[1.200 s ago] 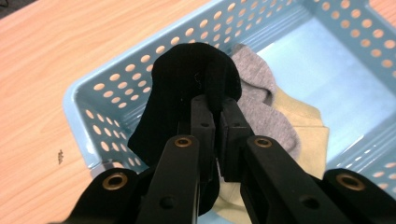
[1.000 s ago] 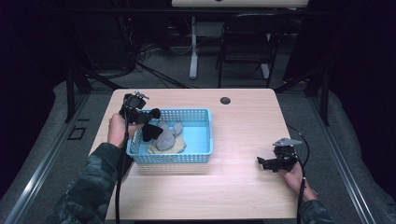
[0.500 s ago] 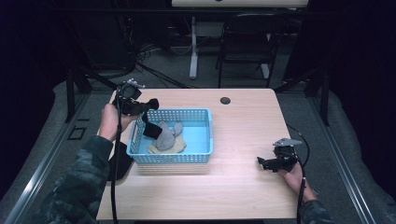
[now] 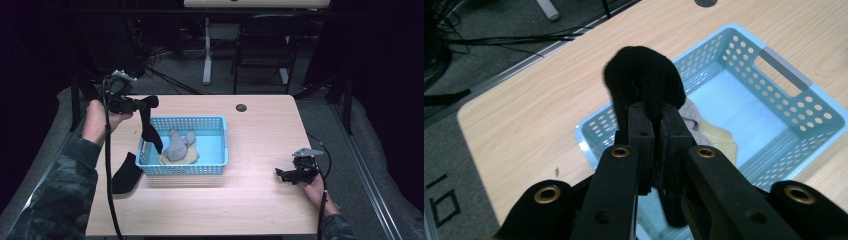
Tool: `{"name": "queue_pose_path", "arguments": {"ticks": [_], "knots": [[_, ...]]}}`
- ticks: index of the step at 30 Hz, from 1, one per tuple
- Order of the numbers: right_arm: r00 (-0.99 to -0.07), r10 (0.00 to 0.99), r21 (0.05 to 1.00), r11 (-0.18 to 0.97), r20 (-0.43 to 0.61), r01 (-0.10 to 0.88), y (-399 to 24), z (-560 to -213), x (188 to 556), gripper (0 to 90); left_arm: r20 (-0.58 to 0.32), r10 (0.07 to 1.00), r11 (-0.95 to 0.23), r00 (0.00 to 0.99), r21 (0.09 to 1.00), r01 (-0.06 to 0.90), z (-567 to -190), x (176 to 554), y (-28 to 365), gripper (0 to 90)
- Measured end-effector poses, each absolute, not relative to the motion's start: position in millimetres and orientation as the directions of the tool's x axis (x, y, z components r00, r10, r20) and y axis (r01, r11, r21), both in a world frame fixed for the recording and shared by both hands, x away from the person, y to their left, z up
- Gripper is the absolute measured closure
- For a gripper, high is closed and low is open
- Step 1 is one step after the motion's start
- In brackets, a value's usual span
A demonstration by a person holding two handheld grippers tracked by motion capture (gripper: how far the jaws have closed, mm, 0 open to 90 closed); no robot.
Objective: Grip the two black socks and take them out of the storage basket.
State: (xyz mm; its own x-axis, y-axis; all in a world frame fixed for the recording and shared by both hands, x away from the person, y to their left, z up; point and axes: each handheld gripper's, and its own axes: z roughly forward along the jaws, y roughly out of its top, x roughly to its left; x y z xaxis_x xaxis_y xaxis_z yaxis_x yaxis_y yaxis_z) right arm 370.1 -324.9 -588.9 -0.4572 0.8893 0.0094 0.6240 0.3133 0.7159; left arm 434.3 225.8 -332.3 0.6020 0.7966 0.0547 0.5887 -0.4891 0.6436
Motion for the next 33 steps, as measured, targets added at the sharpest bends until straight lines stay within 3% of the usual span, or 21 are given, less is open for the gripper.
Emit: {"name": "queue_pose_path", "arguments": {"ticks": [16,33], "knots": [[-0.457,0.889,0.716,0.313,0.009,0.624,-324.9,-588.9,370.1,2.5,0.051,0.847,-0.416,0.53,0.684,0.599,-304.1,394.2,295.5,86.5],[-0.455,0.89,0.715,0.313,0.009,0.625,-324.7,-588.8,370.0,2.5,-0.031,0.876,-0.352,0.481,0.639,0.684,-351.0,363.7,349.2,86.3]]}}
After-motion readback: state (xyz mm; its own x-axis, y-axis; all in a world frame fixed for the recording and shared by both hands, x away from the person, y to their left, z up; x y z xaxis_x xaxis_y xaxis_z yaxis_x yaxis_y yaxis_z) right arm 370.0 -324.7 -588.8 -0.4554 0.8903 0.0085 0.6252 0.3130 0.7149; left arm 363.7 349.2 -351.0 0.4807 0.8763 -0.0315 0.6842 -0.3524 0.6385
